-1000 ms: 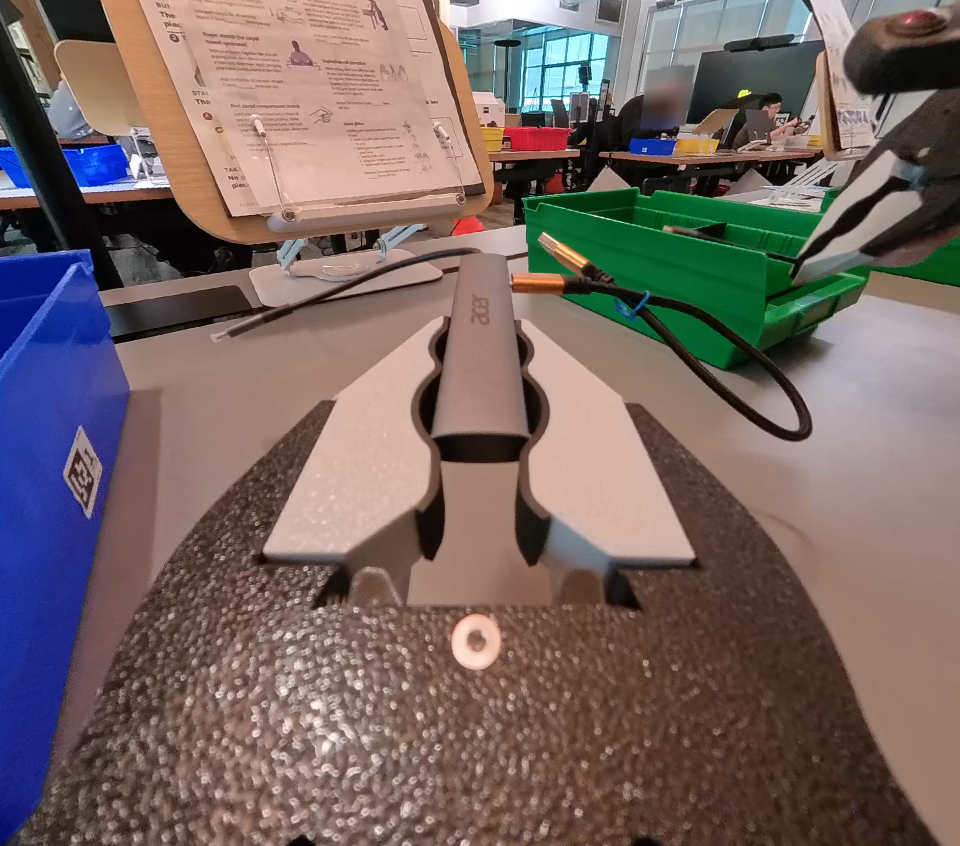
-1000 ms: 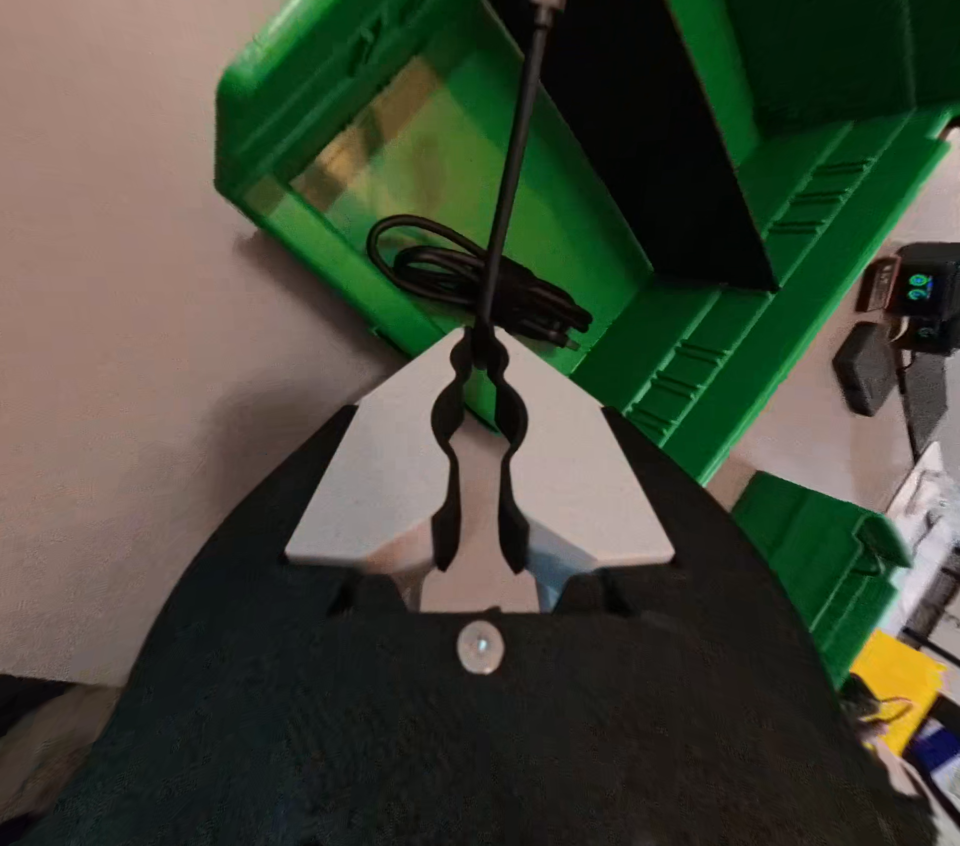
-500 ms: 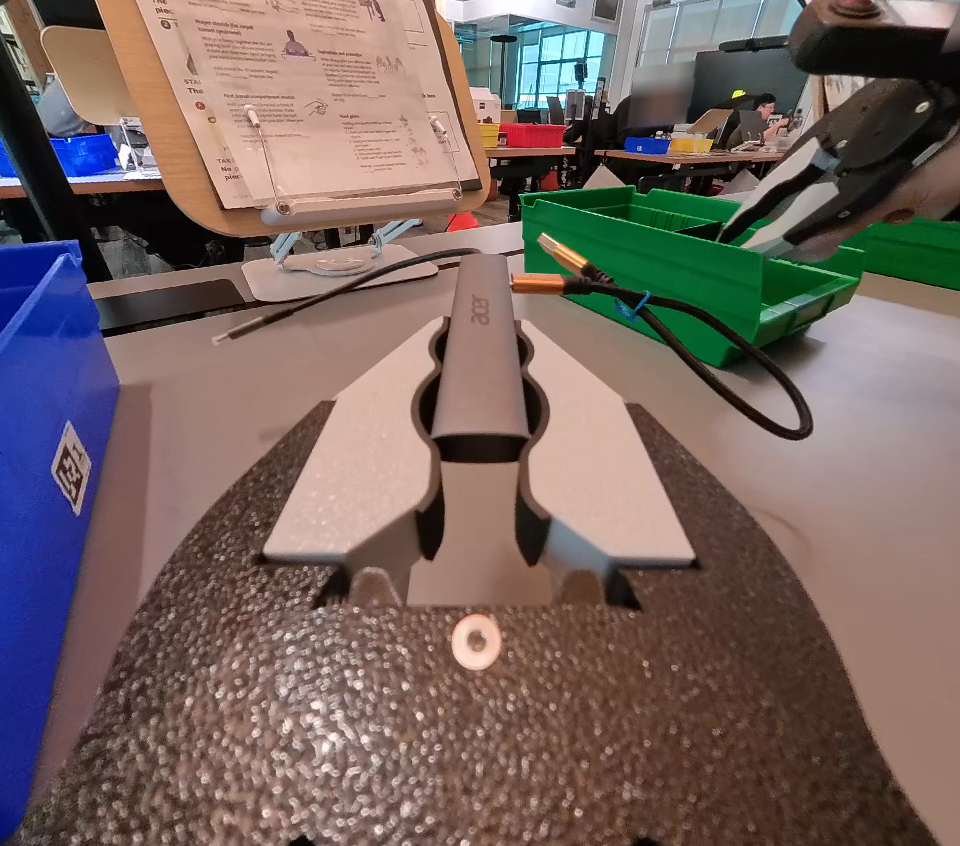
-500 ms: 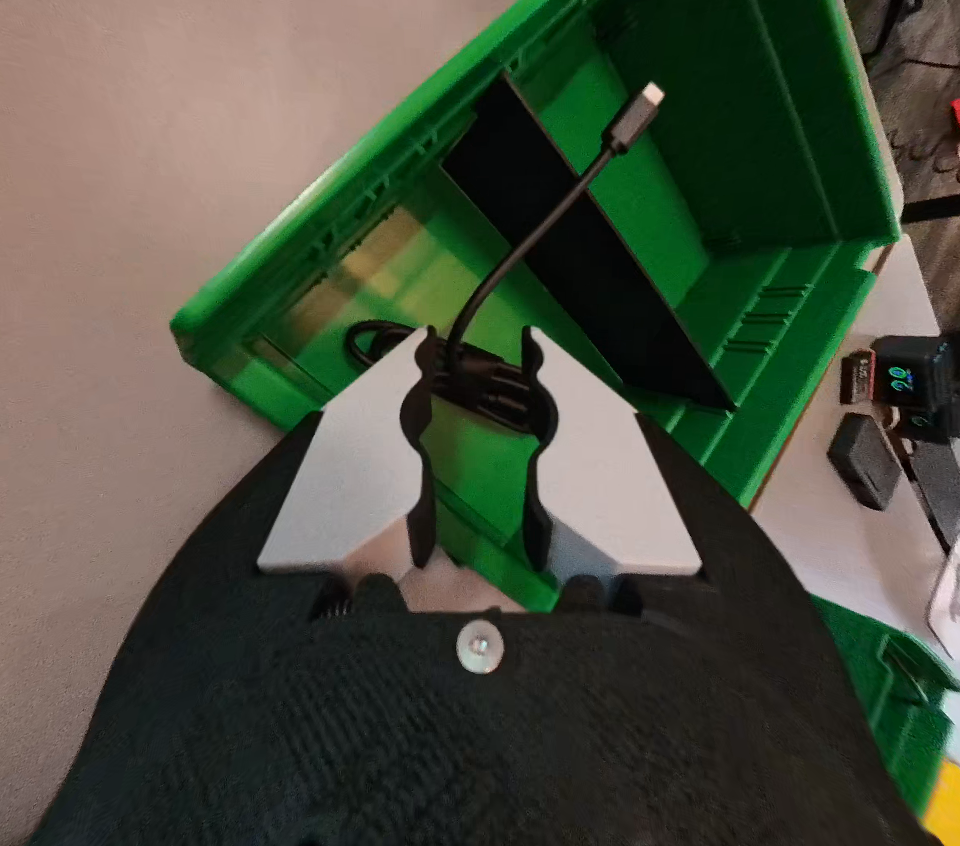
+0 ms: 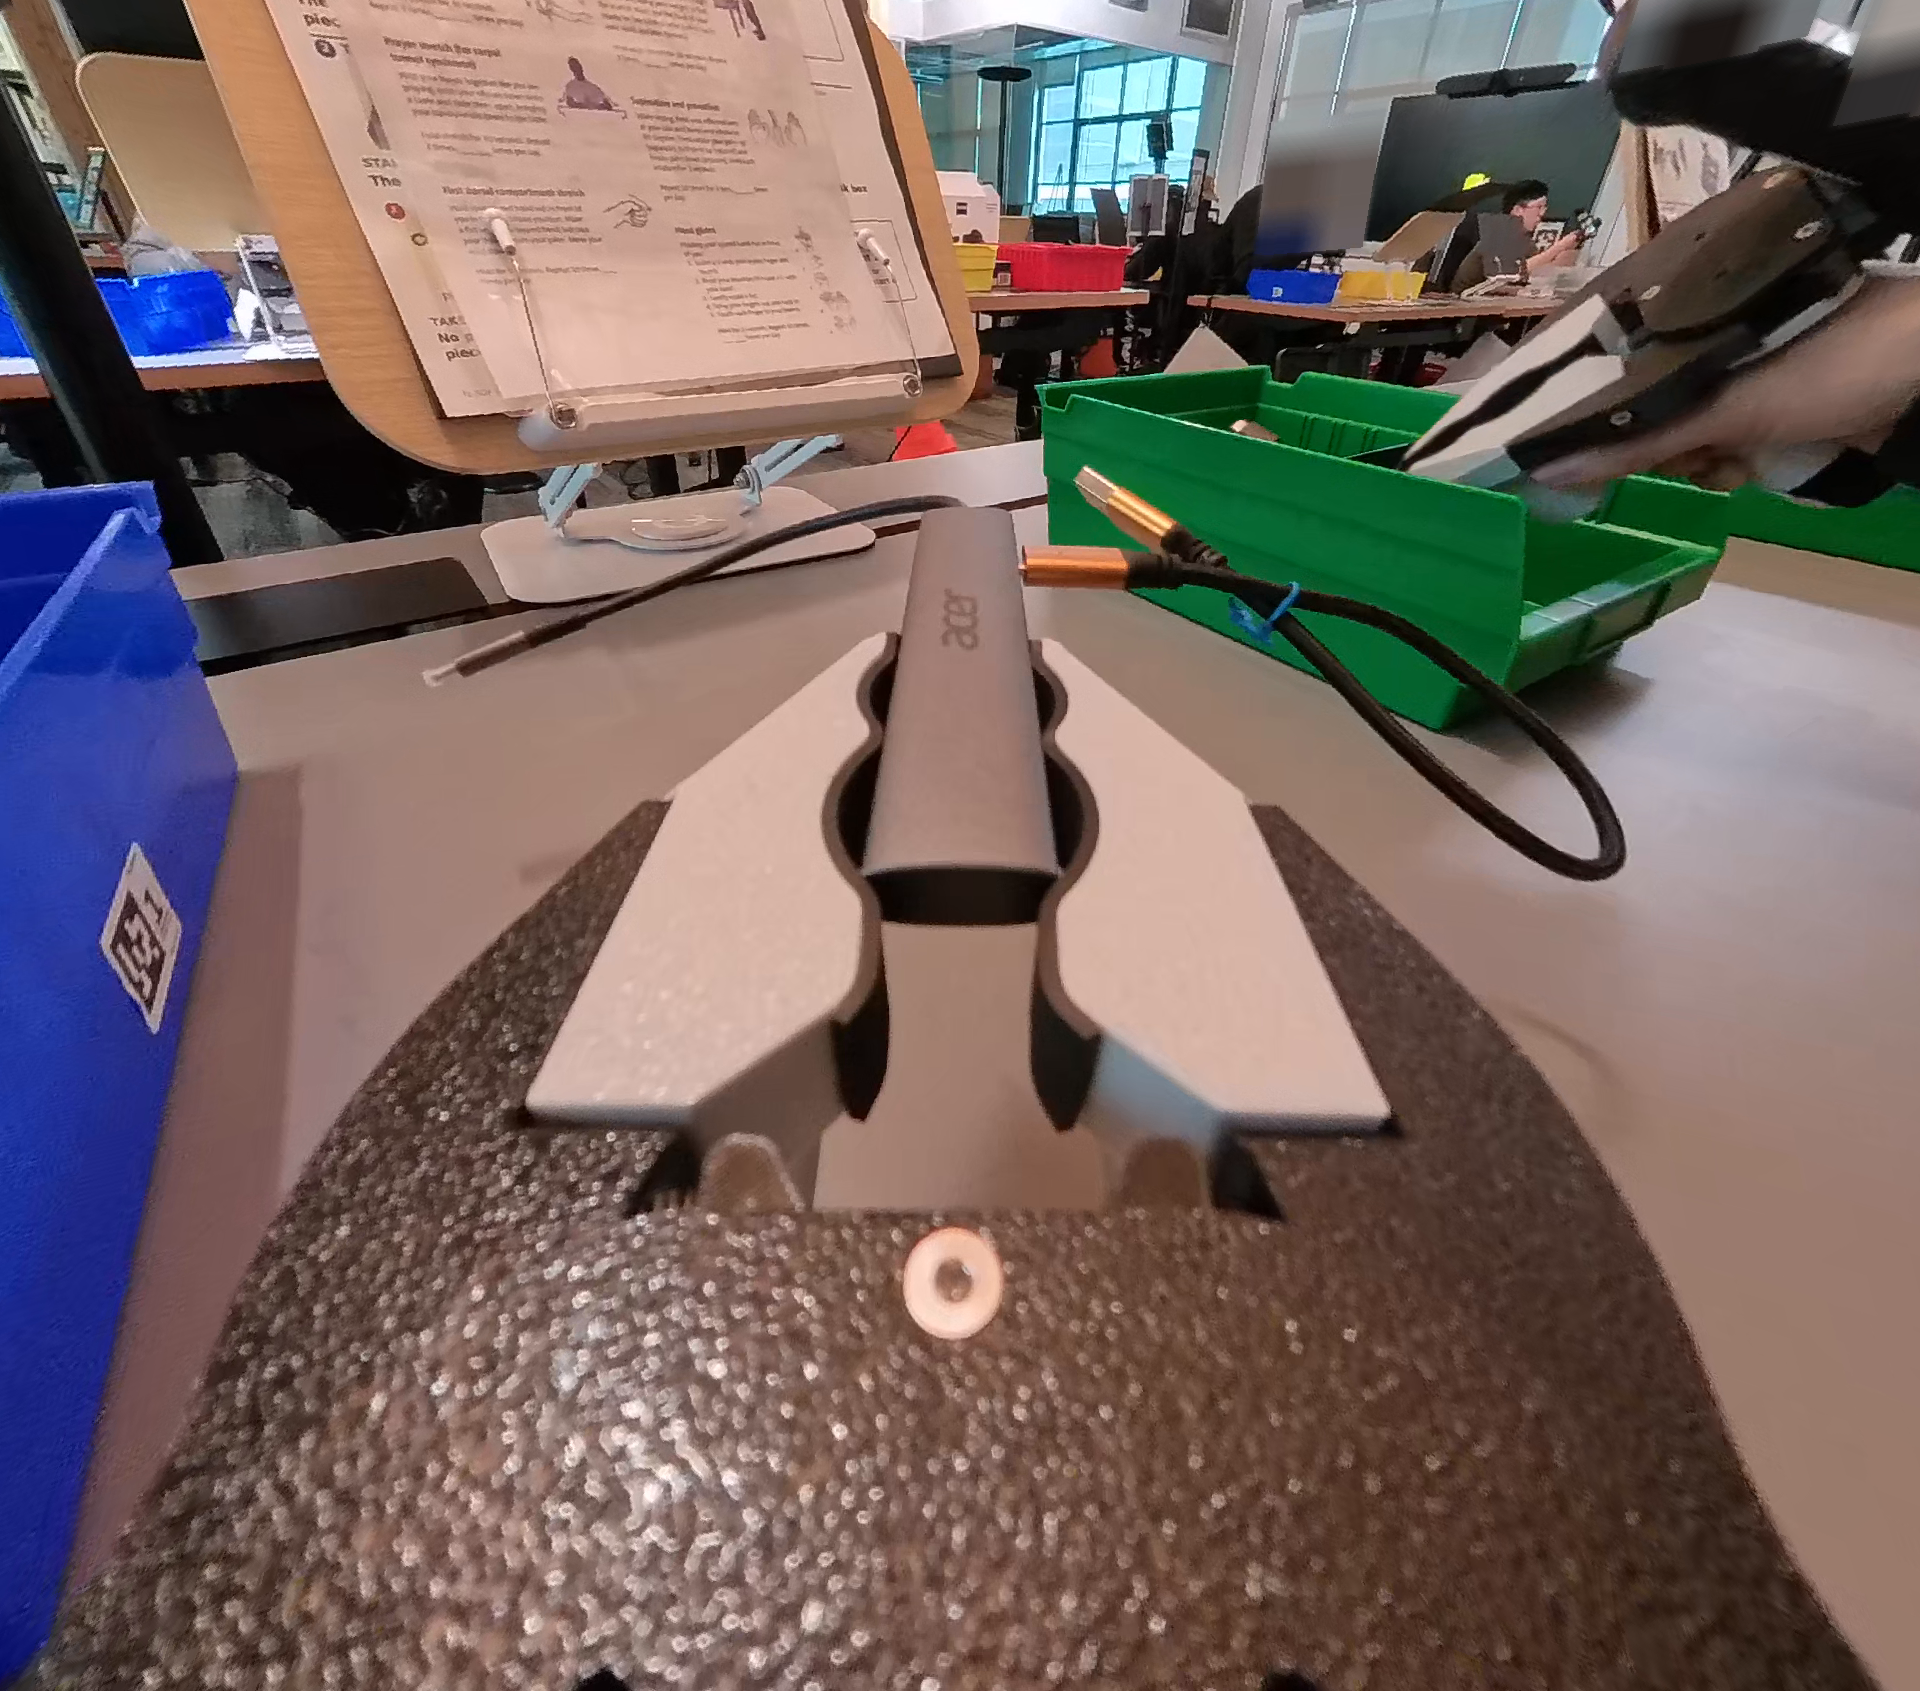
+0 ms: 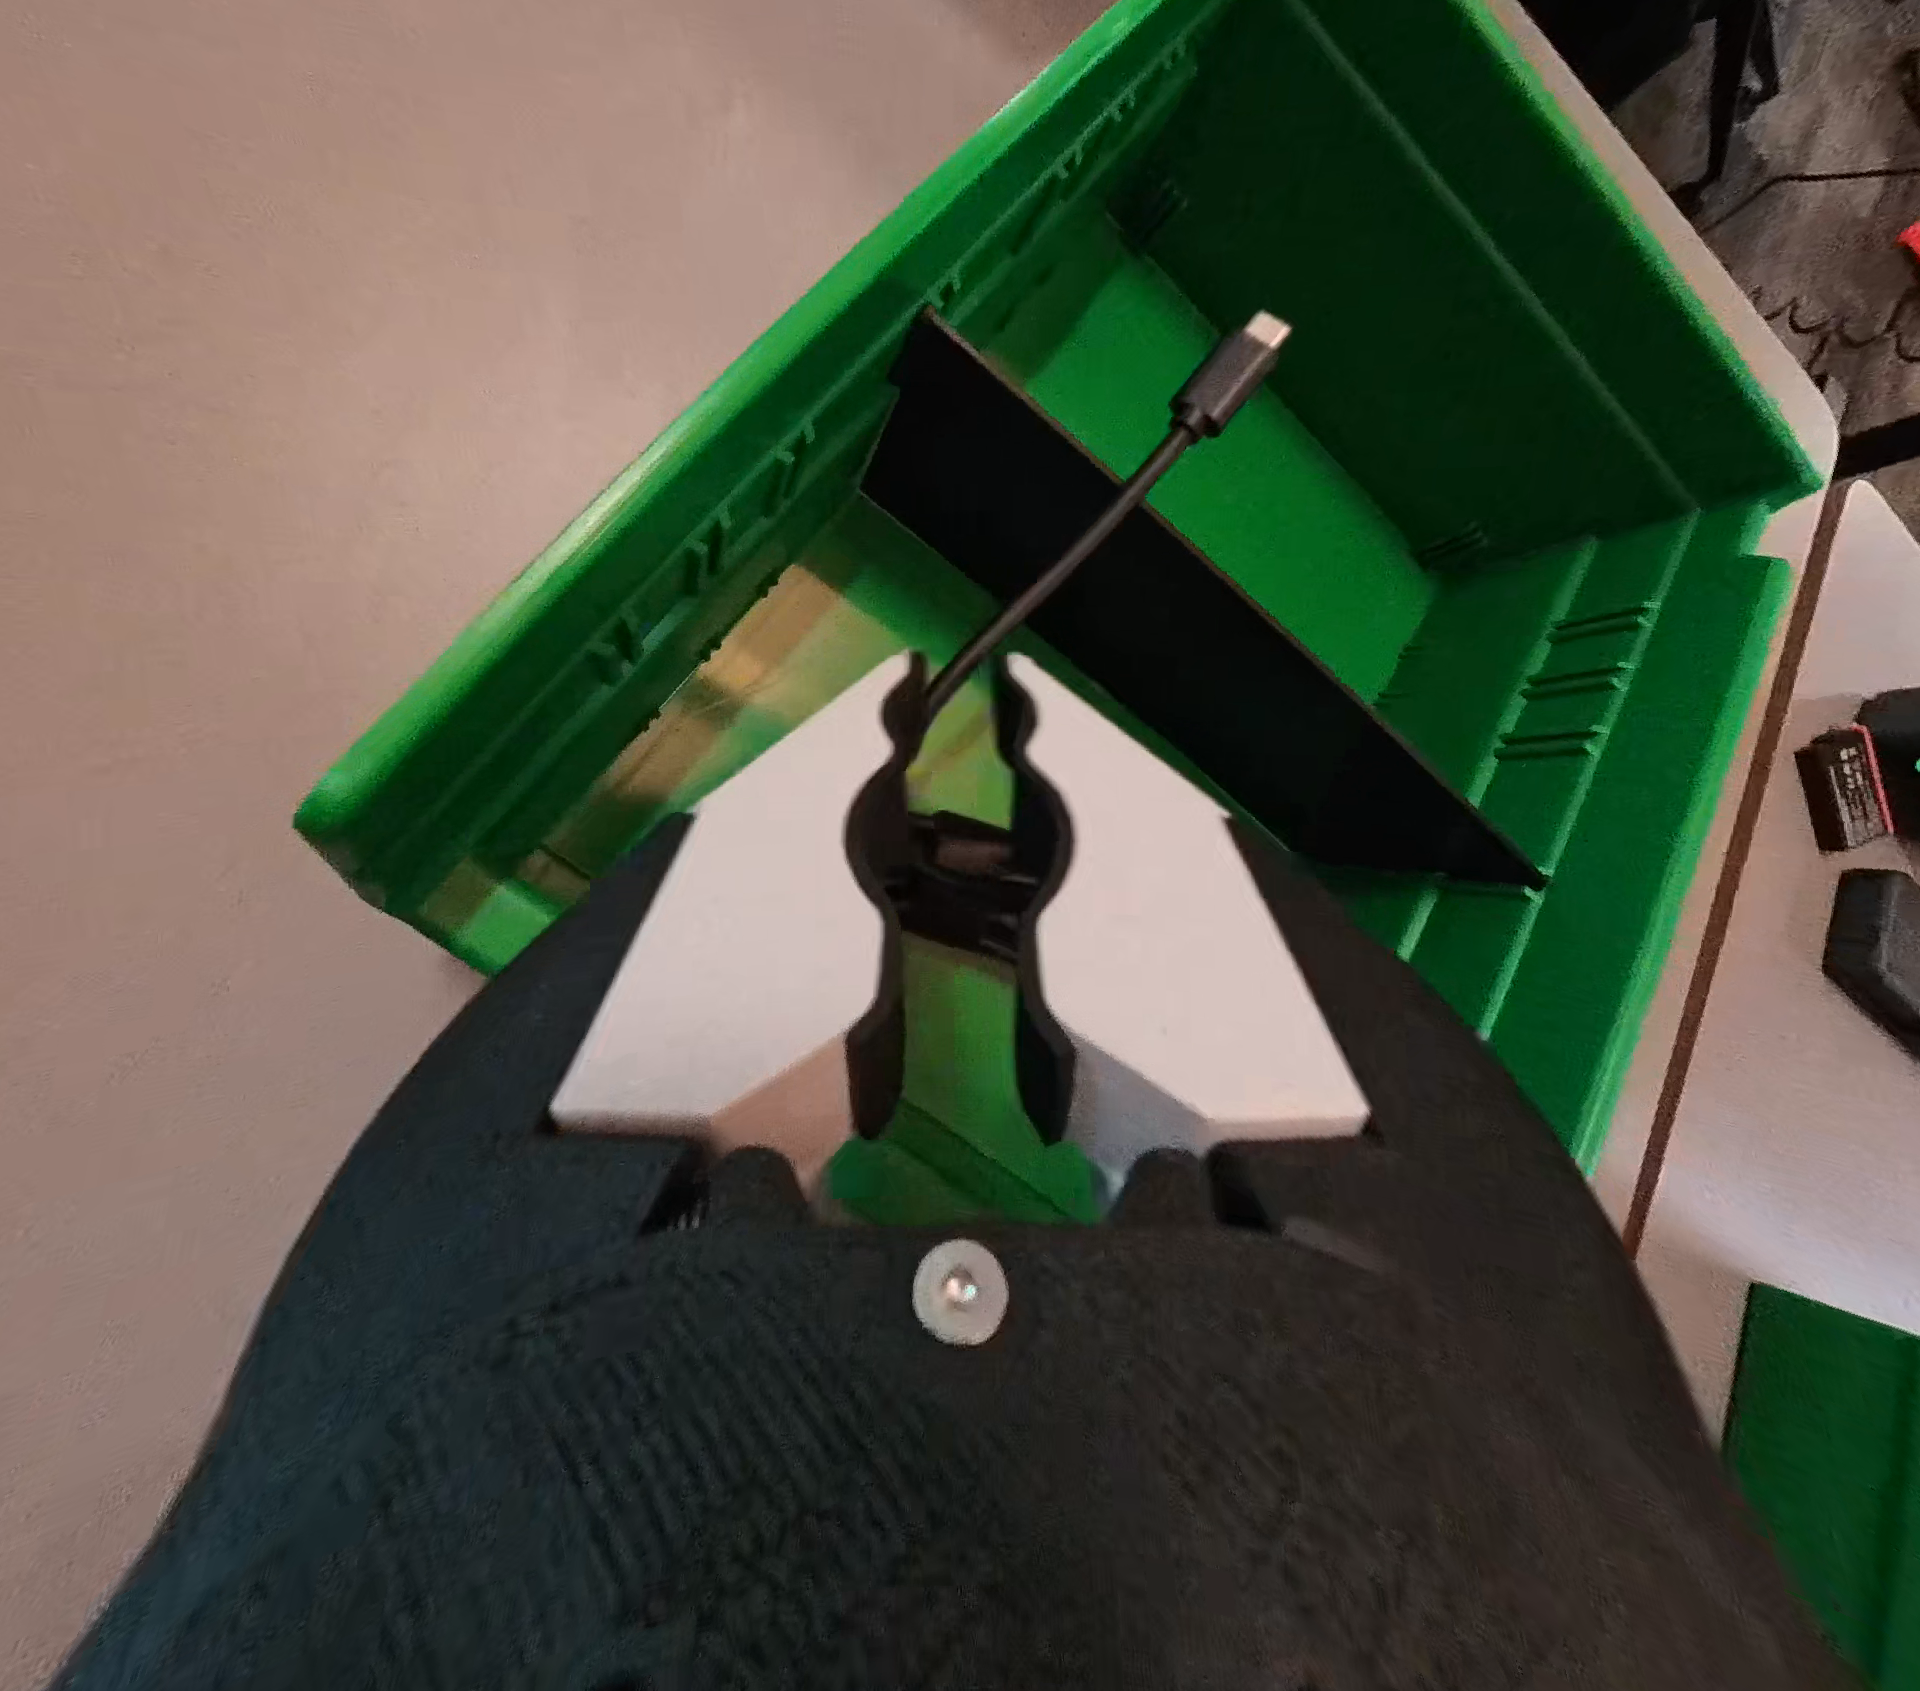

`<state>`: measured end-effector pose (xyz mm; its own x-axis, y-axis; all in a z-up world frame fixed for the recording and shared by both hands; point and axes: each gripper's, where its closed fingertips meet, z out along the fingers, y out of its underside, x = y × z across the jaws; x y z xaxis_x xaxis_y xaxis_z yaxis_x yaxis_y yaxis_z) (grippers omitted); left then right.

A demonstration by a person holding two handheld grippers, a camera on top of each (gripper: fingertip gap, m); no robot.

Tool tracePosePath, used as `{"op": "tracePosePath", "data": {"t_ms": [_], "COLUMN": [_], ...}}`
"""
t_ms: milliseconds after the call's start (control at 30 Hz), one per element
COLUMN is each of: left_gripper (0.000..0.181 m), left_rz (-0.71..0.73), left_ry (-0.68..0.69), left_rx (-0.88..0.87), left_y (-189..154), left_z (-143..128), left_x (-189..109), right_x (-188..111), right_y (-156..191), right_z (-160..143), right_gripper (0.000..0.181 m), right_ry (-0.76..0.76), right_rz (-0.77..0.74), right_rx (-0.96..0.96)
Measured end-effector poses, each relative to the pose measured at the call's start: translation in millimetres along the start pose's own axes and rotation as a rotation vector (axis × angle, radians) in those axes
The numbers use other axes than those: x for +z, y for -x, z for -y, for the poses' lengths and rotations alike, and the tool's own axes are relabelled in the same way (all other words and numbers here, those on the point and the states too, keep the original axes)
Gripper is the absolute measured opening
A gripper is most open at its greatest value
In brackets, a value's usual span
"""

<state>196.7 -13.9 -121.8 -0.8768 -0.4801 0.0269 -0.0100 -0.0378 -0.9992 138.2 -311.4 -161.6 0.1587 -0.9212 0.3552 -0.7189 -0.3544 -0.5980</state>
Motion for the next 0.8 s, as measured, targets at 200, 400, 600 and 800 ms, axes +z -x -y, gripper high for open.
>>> {"op": "tracePosePath", "data": {"t_ms": [200, 400, 600, 800], "left_gripper": [0.021, 0.021, 0.021, 0.021], "left_rz": [-0.006, -0.005, -0.015, -0.014], "left_ry": [0.004, 0.004, 0.009, 0.008], "left_rx": [0.005, 0.002, 0.002, 0.002], "left_y": [-1.5, -1.1, -3.1, -2.6], "left_z": [-0.7, -0.8, -1.7, -1.4], "left_x": [0.4, 0.3, 1.4, 0.8], "right_x": [6.9, -3.9, -27.9, -2.2], "right_y": [-0.1, 14.5, 9.3, -17.5], "right_z": [-10.6, -16.3, -64.7, -35.2], "right_gripper": [0.04, 0.003, 0.003, 0.059], "right_ry": [0.037, 0.093, 0.482, 0.346], "right_rz": [-0.055, 0.033, 0.086, -0.164], "right_rx": [0.037, -0.146, -0.425, -0.355]}}
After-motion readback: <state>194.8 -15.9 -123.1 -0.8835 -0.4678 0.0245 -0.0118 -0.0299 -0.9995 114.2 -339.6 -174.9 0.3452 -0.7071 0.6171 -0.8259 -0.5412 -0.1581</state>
